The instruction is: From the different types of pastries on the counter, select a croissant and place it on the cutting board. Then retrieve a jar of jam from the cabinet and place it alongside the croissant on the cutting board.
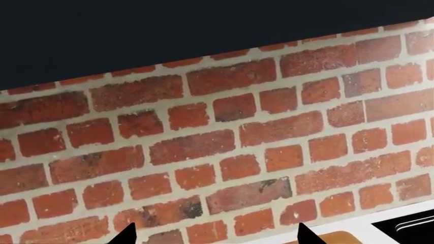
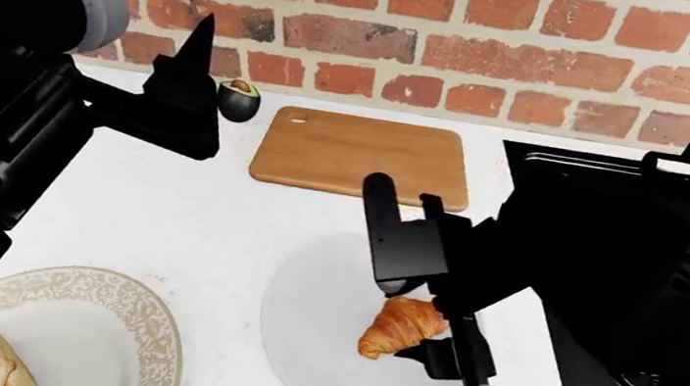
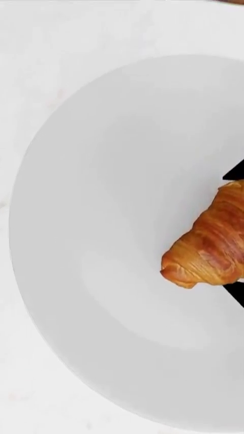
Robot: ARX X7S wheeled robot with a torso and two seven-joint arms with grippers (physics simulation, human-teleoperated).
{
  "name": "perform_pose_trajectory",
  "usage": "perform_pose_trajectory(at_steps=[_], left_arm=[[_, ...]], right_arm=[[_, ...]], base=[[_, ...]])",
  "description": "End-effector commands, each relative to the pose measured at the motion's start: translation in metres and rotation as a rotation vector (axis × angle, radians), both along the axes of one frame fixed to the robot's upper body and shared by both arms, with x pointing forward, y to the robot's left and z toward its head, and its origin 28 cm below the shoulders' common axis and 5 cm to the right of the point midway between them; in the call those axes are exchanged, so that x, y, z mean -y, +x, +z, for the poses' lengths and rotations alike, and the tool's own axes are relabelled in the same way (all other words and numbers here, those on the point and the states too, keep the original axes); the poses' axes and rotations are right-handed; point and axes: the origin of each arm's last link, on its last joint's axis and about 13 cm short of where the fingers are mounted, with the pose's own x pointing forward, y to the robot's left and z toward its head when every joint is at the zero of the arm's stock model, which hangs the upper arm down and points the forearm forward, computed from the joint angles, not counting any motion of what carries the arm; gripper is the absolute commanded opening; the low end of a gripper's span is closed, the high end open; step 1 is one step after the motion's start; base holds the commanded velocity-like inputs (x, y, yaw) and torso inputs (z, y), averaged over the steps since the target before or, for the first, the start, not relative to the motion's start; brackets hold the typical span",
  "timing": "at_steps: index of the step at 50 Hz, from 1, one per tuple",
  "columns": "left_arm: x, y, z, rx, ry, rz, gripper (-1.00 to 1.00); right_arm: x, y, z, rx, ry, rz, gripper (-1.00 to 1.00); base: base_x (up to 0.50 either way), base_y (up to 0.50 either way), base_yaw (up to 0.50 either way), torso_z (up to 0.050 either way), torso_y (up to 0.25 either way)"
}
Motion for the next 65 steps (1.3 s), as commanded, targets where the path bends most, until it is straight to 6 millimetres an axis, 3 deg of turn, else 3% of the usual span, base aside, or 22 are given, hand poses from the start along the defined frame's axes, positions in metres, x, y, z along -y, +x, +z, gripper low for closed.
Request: perform_pose_trajectory(at_steps=[1,6,14,25,42,55,65], left_arm=[[-0.001,0.0,-0.001,0.0,-0.003,0.001,1.0],[0.0,0.0,-0.001,0.0,-0.004,0.001,1.0],[-0.001,-0.001,0.0,0.003,-0.007,0.003,1.0],[0.001,-0.001,0.0,0.003,-0.01,-0.005,1.0],[0.002,-0.001,-0.001,0.002,-0.01,-0.006,1.0],[0.003,0.0,-0.007,-0.013,-0.02,-0.013,1.0],[0.003,0.001,-0.007,-0.011,-0.022,-0.014,1.0]], right_arm=[[0.006,-0.002,0.007,0.022,0.001,-0.02,-1.0],[0.003,-0.012,0.039,0.104,0.018,-0.002,-1.0],[-0.003,-0.021,0.073,0.196,0.032,0.014,-1.0],[-0.002,0.02,0.104,0.415,0.25,-0.339,-1.0],[-0.006,0.029,0.107,0.469,0.274,-0.366,-1.0],[-0.028,0.089,0.103,0.532,0.312,-0.494,-1.0],[-0.03,0.093,0.092,0.514,0.356,-0.551,-1.0]], base=[[0.0,0.0,0.0,0.0,0.0],[0.0,0.0,0.0,0.0,0.0],[0.0,0.0,0.0,0.0,0.0],[0.0,0.0,0.0,0.0,0.0],[0.0,0.0,0.0,0.0,0.0],[0.0,0.0,0.0,0.0,0.0],[0.0,0.0,0.0,0.0,0.0]])
